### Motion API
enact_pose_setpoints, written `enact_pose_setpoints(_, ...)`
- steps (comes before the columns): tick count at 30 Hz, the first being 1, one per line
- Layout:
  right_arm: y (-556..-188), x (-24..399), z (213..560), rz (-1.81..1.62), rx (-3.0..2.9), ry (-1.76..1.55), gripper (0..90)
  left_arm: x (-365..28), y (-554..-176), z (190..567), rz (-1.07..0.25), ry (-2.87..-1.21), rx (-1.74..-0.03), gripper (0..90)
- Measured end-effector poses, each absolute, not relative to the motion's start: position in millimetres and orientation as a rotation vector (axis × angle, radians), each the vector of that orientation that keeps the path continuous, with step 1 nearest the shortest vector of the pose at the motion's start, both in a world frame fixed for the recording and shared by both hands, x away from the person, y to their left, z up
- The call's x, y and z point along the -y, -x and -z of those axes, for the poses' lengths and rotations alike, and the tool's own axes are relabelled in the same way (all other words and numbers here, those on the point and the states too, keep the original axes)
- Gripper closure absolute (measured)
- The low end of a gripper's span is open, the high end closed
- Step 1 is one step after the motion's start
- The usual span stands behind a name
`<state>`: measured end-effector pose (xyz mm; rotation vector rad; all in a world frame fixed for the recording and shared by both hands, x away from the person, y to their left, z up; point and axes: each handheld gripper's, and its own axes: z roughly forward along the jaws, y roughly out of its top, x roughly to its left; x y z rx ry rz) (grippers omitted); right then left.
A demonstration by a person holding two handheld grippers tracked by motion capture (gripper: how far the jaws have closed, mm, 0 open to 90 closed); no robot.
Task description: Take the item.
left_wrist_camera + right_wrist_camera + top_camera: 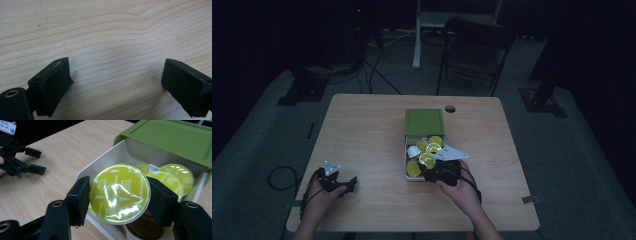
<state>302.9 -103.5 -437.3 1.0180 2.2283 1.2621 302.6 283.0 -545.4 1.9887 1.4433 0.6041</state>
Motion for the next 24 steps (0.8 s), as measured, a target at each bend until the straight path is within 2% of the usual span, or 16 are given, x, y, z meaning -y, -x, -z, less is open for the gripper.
enact_pose_setpoints(13, -303.3, 139.1, 417.6, -1.284, -2.118, -1.072, 39.8, -283.1, -302.6, 545.3, -0.603, -1.99, -1.443, 9.3)
enact_pose_setpoints(24, -304.2, 178.4, 414.8, -1.262, -2.023, -1.156, 39.8, -283.0, -302.6, 545.4, -0.604, -1.988, -1.443, 9.3)
